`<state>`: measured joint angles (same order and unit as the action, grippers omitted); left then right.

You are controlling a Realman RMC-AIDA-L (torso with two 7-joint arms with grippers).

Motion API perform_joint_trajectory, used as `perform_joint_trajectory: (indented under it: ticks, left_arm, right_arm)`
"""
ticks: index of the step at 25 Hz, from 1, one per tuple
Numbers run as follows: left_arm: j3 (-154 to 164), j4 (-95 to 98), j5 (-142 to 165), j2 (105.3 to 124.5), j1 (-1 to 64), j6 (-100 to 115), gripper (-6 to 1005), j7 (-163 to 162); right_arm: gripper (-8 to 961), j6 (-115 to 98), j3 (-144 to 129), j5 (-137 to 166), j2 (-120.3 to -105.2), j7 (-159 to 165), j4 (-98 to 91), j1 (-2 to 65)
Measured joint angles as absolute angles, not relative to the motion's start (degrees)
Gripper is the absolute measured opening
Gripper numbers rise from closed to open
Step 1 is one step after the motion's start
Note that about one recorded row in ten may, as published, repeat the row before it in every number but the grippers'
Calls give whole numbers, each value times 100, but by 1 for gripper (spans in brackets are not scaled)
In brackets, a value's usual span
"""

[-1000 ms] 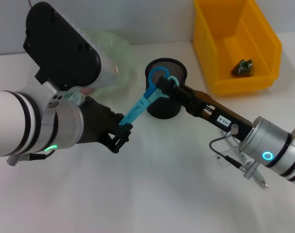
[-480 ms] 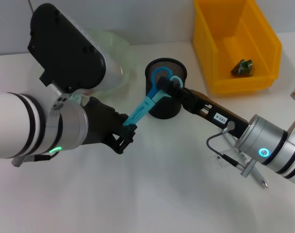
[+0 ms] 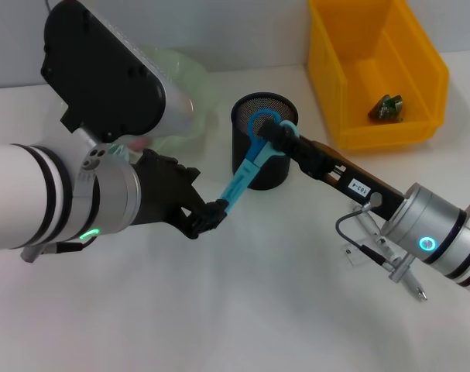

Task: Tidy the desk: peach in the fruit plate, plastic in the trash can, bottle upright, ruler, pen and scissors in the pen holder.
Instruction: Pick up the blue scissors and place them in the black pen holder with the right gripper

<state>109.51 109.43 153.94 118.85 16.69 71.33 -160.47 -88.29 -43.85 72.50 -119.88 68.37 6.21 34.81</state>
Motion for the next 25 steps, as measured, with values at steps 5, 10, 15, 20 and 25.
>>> perform_joint_trajectory:
  ticks: [5,10,15,20,25]
  left_arm:
    - [10928,11208,15396,11869,1424,6958,510,-16005]
    - [10880,11717,15158,11845,494,5863,620,-15198]
    - [10647,11737,13812,11831,-395,4654,750,-13588]
    - [10493,11529,11992,11822,-962,4622,750,-11555]
    - [10311,10734,10667,11821,-934,5178,750,-10215]
  right_arm:
    - [89,-8880,-4249,7250,-11988,6824,485,3409]
    - [90,-9020,-3953,7251,-11983,6821,-14,3238]
    - [98,-9173,-3804,7247,-11978,6743,-728,3192]
    - [105,-9150,-3860,7247,-11963,6641,-1580,3250]
    - [113,-8965,-3941,7286,-11961,6678,-2369,3259]
